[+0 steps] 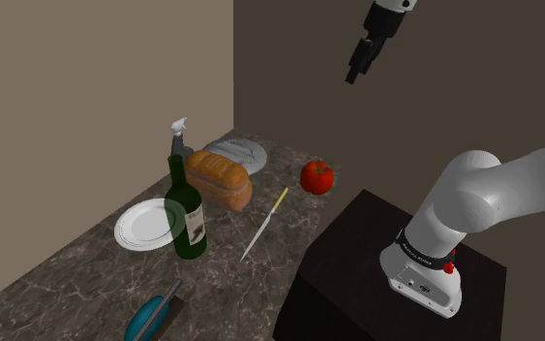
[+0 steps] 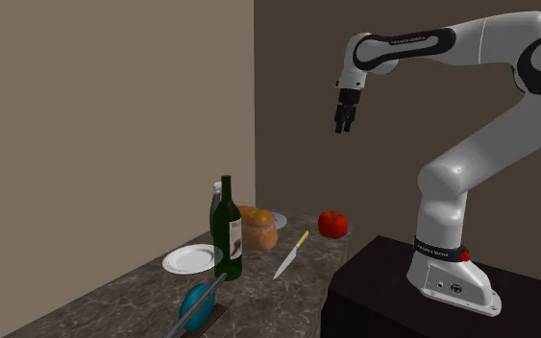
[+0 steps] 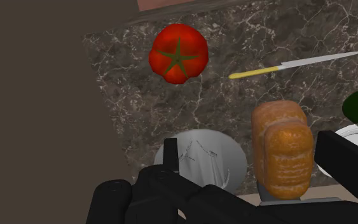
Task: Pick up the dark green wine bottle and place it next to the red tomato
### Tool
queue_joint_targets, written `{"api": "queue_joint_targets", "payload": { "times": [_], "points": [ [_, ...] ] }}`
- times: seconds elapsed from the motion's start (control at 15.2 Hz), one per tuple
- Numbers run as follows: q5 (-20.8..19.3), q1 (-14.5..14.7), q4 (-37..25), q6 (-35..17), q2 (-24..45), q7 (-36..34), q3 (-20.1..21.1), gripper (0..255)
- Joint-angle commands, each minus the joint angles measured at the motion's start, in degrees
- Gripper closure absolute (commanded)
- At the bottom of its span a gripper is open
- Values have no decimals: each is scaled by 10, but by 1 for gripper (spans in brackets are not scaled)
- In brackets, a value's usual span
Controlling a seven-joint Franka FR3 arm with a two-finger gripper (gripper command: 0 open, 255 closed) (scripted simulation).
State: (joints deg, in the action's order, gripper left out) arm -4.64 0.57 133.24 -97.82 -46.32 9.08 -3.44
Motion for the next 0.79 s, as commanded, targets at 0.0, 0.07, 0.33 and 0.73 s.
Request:
{"api": "queue_joint_targets", "payload": {
  "times": [0.0,0.07,0.33,0.73],
  "points": [
    [0,0,0,0,0,0,0,0],
    [7,5,1,-6,8,-11,11,0],
    [31,22,-2,-30,43,-54,52,0],
    [60,45,-25,-66,113,-117,113,0]
  ]
}}
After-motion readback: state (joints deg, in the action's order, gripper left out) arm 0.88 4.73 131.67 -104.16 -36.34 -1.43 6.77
